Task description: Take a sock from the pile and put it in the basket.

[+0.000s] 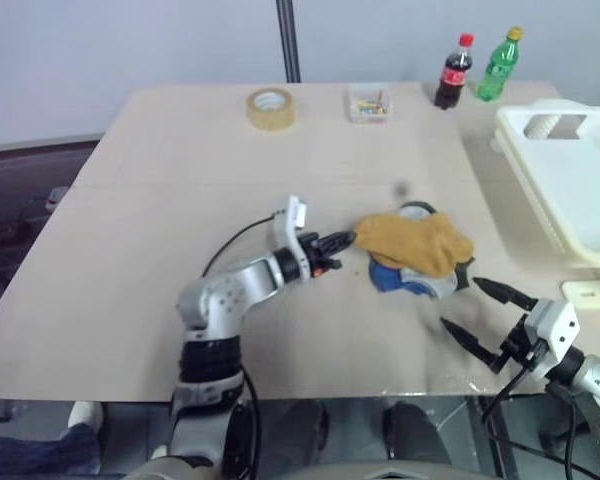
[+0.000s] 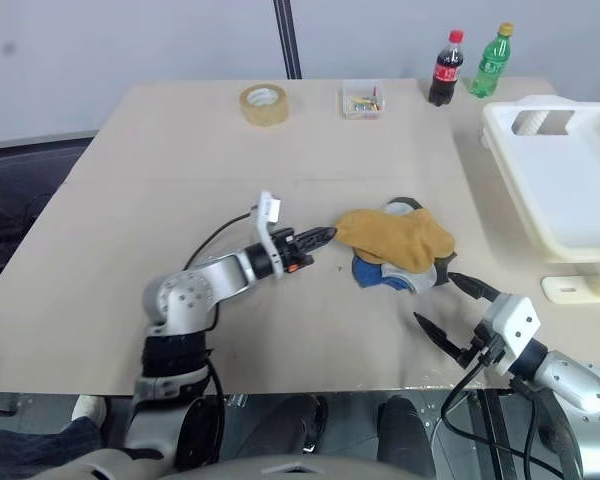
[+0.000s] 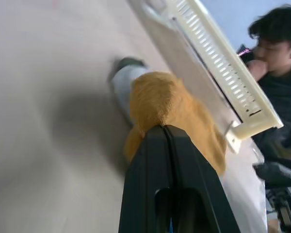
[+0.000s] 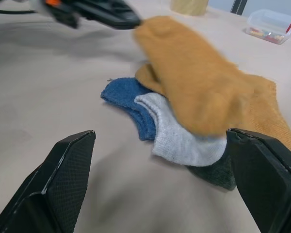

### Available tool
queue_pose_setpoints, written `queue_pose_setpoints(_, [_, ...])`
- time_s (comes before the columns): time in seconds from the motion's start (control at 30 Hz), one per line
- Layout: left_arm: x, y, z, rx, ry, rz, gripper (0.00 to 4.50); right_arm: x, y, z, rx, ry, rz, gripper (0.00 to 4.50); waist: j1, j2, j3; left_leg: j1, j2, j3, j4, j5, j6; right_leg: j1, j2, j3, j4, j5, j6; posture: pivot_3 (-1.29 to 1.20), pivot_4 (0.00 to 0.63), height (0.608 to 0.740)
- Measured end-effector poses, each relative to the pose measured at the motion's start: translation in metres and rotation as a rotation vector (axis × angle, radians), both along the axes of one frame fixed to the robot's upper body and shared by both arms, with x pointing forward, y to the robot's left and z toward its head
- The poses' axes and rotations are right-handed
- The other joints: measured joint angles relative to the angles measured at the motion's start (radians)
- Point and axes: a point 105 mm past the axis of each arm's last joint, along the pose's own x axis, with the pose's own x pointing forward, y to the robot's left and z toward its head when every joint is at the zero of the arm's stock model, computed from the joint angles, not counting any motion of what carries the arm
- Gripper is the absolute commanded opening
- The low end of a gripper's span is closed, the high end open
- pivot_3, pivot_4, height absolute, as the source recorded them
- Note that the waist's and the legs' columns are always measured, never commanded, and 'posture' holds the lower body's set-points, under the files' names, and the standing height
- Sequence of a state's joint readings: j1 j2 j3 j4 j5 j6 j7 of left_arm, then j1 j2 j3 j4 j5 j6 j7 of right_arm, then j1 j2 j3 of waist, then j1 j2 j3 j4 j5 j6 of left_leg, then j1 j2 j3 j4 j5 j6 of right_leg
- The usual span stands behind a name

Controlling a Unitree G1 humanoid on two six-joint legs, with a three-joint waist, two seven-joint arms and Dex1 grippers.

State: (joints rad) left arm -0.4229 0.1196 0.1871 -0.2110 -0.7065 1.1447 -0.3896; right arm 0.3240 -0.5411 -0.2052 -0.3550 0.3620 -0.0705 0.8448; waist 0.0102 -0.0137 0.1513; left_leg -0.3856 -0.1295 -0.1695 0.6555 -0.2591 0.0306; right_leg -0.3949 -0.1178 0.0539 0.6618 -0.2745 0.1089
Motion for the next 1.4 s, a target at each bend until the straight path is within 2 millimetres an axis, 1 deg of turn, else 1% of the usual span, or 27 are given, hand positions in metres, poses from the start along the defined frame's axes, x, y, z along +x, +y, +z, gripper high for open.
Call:
queue_pose_setpoints(0.1, [-0.021, 0.025, -0.012, 0.064, 0.026, 0.057, 0.05, 0.001, -0.001, 0.000, -0.002, 0.001, 0.000, 4.50, 0.003, 0.000, 0.000, 0.001, 0.000, 0.000, -0.001, 0.000, 0.000, 0.000, 0.000, 0.000, 0.000, 0.000, 0.000, 0.00, 0.150, 0.740])
queue_pose_setpoints(0.2, [-0.031, 0.037, -0.016, 0.102, 0.031, 0.088, 0.05, 0.002, 0.000, 0.001, -0.001, -0.004, 0.005, 4.50, 0.005, 0.000, 0.000, 0.002, 0.000, 0.000, -0.001, 0.000, 0.000, 0.001, 0.000, 0.000, 0.000, 0.000, 0.000, 0.00, 0.150, 0.740])
queue_pose_setpoints(0.27, [-0.043, 0.052, -0.022, 0.124, 0.065, 0.121, 0.05, 0.004, 0.001, 0.003, -0.001, -0.012, 0.014, 4.50, 0.004, 0.000, 0.000, 0.002, 0.000, 0.001, -0.001, 0.000, 0.000, 0.001, 0.000, 0.001, 0.000, 0.000, 0.000, 0.00, 0.150, 0.740])
queue_pose_setpoints(0.33, [-0.049, 0.062, -0.026, 0.132, 0.090, 0.144, 0.05, 0.005, 0.003, 0.004, -0.005, -0.013, 0.031, 4.50, 0.006, 0.000, 0.000, 0.002, 0.000, 0.000, -0.001, 0.000, 0.000, 0.001, 0.000, 0.000, 0.000, 0.000, 0.000, 0.00, 0.150, 0.740])
queue_pose_setpoints(0.4, [-0.052, 0.068, -0.028, 0.163, 0.094, 0.147, 0.05, 0.005, 0.004, 0.005, -0.006, -0.016, 0.041, 4.50, 0.004, 0.000, 0.000, 0.002, 0.000, 0.000, -0.001, 0.000, 0.000, 0.001, 0.000, 0.000, 0.000, 0.000, 0.000, 0.00, 0.150, 0.740])
queue_pose_setpoints(0.43, [-0.058, 0.083, -0.030, 0.209, 0.103, 0.163, 0.05, 0.007, 0.005, 0.005, -0.008, -0.014, 0.053, 4.50, 0.004, 0.001, -0.001, 0.003, 0.000, 0.001, -0.002, 0.000, 0.000, 0.001, 0.000, 0.000, 0.000, 0.000, 0.000, 0.00, 0.150, 0.740])
queue_pose_setpoints(0.47, [-0.067, 0.092, -0.032, 0.249, 0.113, 0.153, 0.05, 0.008, 0.007, 0.006, -0.006, -0.016, 0.068, 4.50, 0.000, 0.001, -0.001, 0.003, 0.001, 0.001, -0.003, 0.000, 0.000, 0.001, 0.000, 0.001, 0.000, 0.000, 0.000, 0.00, 0.150, 0.740])
queue_pose_setpoints(0.5, [-0.068, 0.094, -0.032, 0.253, 0.114, 0.155, 0.05, 0.008, 0.007, 0.006, -0.006, -0.014, 0.070, 4.50, 0.001, 0.001, -0.001, 0.003, 0.001, 0.001, -0.003, 0.000, 0.000, 0.001, 0.000, 0.001, 0.000, 0.000, 0.000, 0.00, 0.150, 0.740])
queue_pose_setpoints(0.53, [-0.076, 0.107, -0.035, 0.293, 0.129, 0.161, 0.05, 0.010, 0.009, 0.007, -0.003, -0.010, 0.082, 4.50, 0.001, 0.001, -0.001, 0.003, 0.001, 0.001, -0.003, 0.000, 0.000, 0.001, 0.000, 0.001, 0.000, 0.000, 0.000, 0.00, 0.150, 0.740])
queue_pose_setpoints(0.6, [-0.084, 0.119, -0.039, 0.326, 0.148, 0.173, 0.05, 0.010, 0.009, 0.008, -0.002, -0.011, 0.090, 4.50, 0.000, 0.001, -0.001, 0.003, 0.001, 0.001, -0.004, 0.000, 0.000, 0.001, 0.000, 0.002, -0.001, 0.000, -0.001, 0.00, 0.150, 0.740])
queue_pose_setpoints(0.73, [-0.096, 0.143, -0.040, 0.372, 0.161, 0.218, 0.05, 0.010, 0.010, 0.008, -0.004, -0.006, 0.109, 4.50, 0.006, 0.001, -0.001, 0.003, 0.001, 0.001, -0.004, -0.001, 0.000, 0.001, 0.000, 0.001, -0.001, 0.000, -0.001, 0.00, 0.150, 0.740])
queue_pose_setpoints(0.87, [-0.090, 0.152, -0.033, 0.362, 0.110, 0.265, 0.05, 0.010, 0.011, 0.008, -0.001, 0.000, 0.115, 4.50, 0.005, 0.001, -0.001, 0.003, 0.001, 0.001, -0.004, -0.001, 0.000, 0.001, 0.000, 0.000, -0.001, 0.000, -0.001, 0.00, 0.150, 0.740])
queue_pose_setpoints(1.03, [-0.084, 0.149, -0.027, 0.328, 0.055, 0.285, 0.05, 0.012, 0.013, 0.007, 0.002, 0.010, 0.124, 4.50, 0.004, 0.001, -0.001, 0.003, 0.001, 0.001, -0.004, -0.001, 0.000, 0.001, 0.000, 0.001, -0.001, 0.000, -0.001, 0.00, 0.150, 0.740])
queue_pose_setpoints(1.07, [-0.083, 0.147, -0.026, 0.315, 0.048, 0.287, 0.29, 0.013, 0.013, 0.008, 0.002, 0.008, 0.124, 4.50, 0.004, 0.001, -0.001, 0.003, 0.001, 0.001, -0.004, -0.001, 0.000, 0.001, 0.000, 0.001, -0.001, 0.000, -0.001, 0.00, 0.150, 0.740])
queue_pose_setpoints(1.13, [-0.082, 0.144, -0.027, 0.290, 0.045, 0.290, 0.93, 0.014, 0.013, 0.008, 0.002, 0.004, 0.126, 4.50, 0.004, 0.001, -0.001, 0.003, 0.001, 0.001, -0.005, -0.001, 0.000, 0.001, 0.000, 0.001, -0.001, 0.000, -0.001, 0.00, 0.150, 0.740])
queue_pose_setpoints(1.17, [-0.083, 0.141, -0.027, 0.273, 0.047, 0.278, 1.37, 0.014, 0.013, 0.008, 0.002, 0.004, 0.127, 4.50, 0.004, 0.001, -0.001, 0.003, 0.001, 0.001, -0.005, -0.001, -0.001, 0.001, 0.000, 0.001, -0.001, 0.000, -0.001, 0.00, 0.150, 0.740])
queue_pose_setpoints(1.2, [-0.086, 0.137, -0.028, 0.259, 0.052, 0.254, 1.91, 0.014, 0.013, 0.009, 0.002, 0.003, 0.127, 4.50, 0.004, 0.001, -0.001, 0.003, 0.001, 0.001, -0.005, -0.001, -0.001, 0.001, 0.000, 0.001, -0.001, 0.000, -0.001, 0.00, 0.150, 0.740])
queue_pose_setpoints(1.23, [-0.088, 0.135, -0.029, 0.255, 0.057, 0.241, 2.33, 0.014, 0.013, 0.009, 0.002, 0.003, 0.127, 4.50, 0.003, 0.001, -0.001, 0.003, 0.001, 0.001, -0.005, -0.001, -0.001, 0.001, 0.000, 0.001, -0.002, 0.000, -0.001, 0.00, 0.150, 0.740])
queue_pose_setpoints(1.27, [-0.093, 0.130, -0.030, 0.238, 0.072, 0.205, 2.63, 0.014, 0.013, 0.008, 0.002, 0.004, 0.127, 4.50, 0.003, 0.001, -0.001, 0.003, 0.001, 0.001, -0.005, -0.001, 0.000, 0.001, 0.000, 0.001, -0.002, 0.000, -0.001, 0.00, 0.150, 0.740])
queue_pose_setpoints(1.4, [-0.098, 0.133, -0.032, 0.259, 0.091, 0.179, 2.63, 0.014, 0.013, 0.008, 0.003, 0.006, 0.126, 4.50, 0.003, 0.001, -0.001, 0.003, 0.001, 0.001, -0.005, -0.001, 0.000, 0.001, 0.000, 0.001, -0.001, 0.000, -0.001, 0.00, 0.150, 0.740])
